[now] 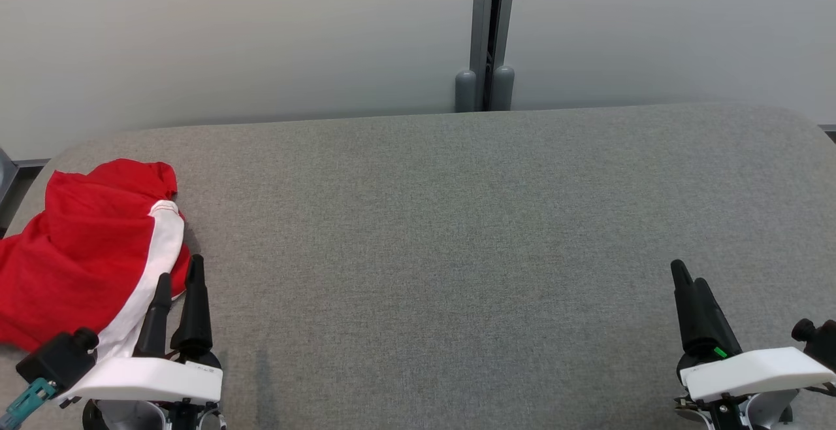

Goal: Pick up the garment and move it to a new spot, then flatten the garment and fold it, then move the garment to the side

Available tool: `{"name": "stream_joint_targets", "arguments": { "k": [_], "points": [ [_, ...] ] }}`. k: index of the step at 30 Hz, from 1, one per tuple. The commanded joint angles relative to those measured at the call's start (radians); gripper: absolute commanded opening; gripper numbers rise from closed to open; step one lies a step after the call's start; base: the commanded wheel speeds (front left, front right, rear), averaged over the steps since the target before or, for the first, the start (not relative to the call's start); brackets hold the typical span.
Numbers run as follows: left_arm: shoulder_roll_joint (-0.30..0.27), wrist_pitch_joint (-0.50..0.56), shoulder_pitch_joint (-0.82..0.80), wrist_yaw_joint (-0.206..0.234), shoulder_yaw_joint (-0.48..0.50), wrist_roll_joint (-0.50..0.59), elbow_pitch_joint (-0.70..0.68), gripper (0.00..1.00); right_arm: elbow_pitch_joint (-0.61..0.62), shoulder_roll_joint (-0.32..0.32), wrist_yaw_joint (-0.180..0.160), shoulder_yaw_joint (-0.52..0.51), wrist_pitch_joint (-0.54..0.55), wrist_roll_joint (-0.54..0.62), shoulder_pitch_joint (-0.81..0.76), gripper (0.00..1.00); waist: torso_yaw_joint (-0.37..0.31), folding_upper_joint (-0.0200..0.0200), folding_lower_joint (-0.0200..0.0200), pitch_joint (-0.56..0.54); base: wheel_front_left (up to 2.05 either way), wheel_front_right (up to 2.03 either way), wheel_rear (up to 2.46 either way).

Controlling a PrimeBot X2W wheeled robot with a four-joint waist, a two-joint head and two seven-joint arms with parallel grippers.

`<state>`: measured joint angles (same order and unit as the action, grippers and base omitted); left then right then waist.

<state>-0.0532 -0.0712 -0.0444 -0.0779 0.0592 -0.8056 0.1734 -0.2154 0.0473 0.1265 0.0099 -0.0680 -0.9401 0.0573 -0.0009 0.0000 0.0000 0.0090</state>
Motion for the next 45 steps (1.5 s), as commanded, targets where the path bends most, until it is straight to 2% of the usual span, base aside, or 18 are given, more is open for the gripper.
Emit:
{"name": "stream_joint_targets", "arguments": {
  "k": [1,22,45],
  "points": [
    [-0.014,-0.007,-0.005,0.006,-0.003,0.033,-0.017,1.0,0.015,0.011,0.004,0.003,-0.011,0.031,0.022,1.0,0.0,0.0,0.0,0.0,0.0,0.0,0.0],
    [-0.057,-0.071,0.006,0.034,-0.047,0.282,-0.017,1.0,0.006,0.007,0.005,0.024,-0.074,0.306,0.019,1.0,0.0,0.0,0.0,0.005,0.0,0.0,0.0],
    [-0.08,-0.125,0.021,0.031,-0.039,0.478,0.021,1.0,-0.027,0.007,0.005,0.046,-0.129,0.526,0.023,1.0,-0.001,0.0,0.0,-0.005,0.0,0.0,0.0]
  ]
}}
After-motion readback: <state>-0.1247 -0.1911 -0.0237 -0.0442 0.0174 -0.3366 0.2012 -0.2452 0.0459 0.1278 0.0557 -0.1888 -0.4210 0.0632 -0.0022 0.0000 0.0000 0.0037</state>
